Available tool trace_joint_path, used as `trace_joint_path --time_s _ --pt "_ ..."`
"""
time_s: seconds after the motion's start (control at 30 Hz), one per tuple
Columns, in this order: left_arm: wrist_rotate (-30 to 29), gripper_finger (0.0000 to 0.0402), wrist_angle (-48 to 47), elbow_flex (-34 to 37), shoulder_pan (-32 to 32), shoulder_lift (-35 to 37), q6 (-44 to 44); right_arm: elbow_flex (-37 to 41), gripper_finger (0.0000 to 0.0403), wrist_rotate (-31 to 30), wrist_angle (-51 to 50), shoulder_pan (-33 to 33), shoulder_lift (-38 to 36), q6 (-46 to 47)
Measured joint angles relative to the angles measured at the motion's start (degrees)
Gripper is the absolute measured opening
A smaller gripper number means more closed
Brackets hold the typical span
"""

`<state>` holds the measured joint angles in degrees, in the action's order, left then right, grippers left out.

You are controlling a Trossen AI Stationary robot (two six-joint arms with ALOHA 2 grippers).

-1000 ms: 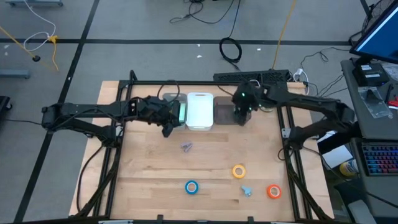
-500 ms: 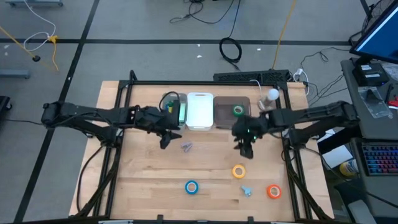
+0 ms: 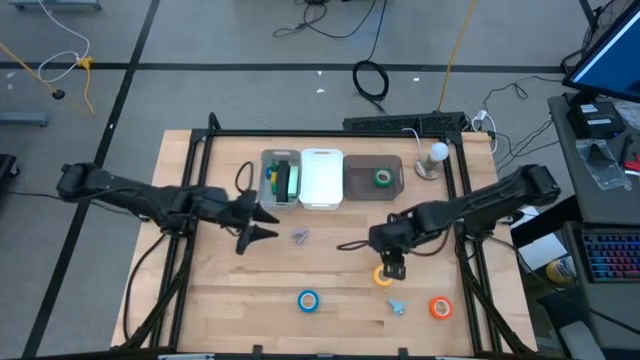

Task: Pick and place Stapler, Stapler remover, tape
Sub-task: Put the yellow tape into the black bin

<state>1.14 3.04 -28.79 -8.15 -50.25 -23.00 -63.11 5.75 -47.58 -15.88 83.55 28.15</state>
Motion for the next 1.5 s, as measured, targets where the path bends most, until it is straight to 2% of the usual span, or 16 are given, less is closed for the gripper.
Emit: trace_joint_path --time_s 0.27,0.67,0.73,0.9,1.1,1.5 --pt "-4.5 0.0202 -0.8 6.0 -3.9 10.6 -0.4 0.0 0.0171 0.4 -2.7 0.0 3.9 2.8" --pt "-8.4 0.0202 -7.1 9.1 -7.0 22.4 0.7 0.0 0.0171 0.5 -2.9 -2.5 4.1 5.9" --pt "-8.7 0.0202 -9.2 9.1 -7.1 23.6 0.8 0.6 0.0171 0.6 -1.8 -2.7 4.1 6.0" --pt "-8.8 0.0202 -12.8 9.1 -7.4 26.3 0.3 5.2 0.0172 5.2 4.9 -2.7 4.1 7.6" --pt "-10.7 0.0202 -15.5 9.1 -7.4 28.4 0.3 8.7 0.0172 5.0 8.4 -2.1 4.2 8.7" --pt "-10.8 0.0202 -16.1 9.1 -7.3 29.4 0.2 14.1 0.0172 5.1 16.4 -1.7 4.0 7.7"
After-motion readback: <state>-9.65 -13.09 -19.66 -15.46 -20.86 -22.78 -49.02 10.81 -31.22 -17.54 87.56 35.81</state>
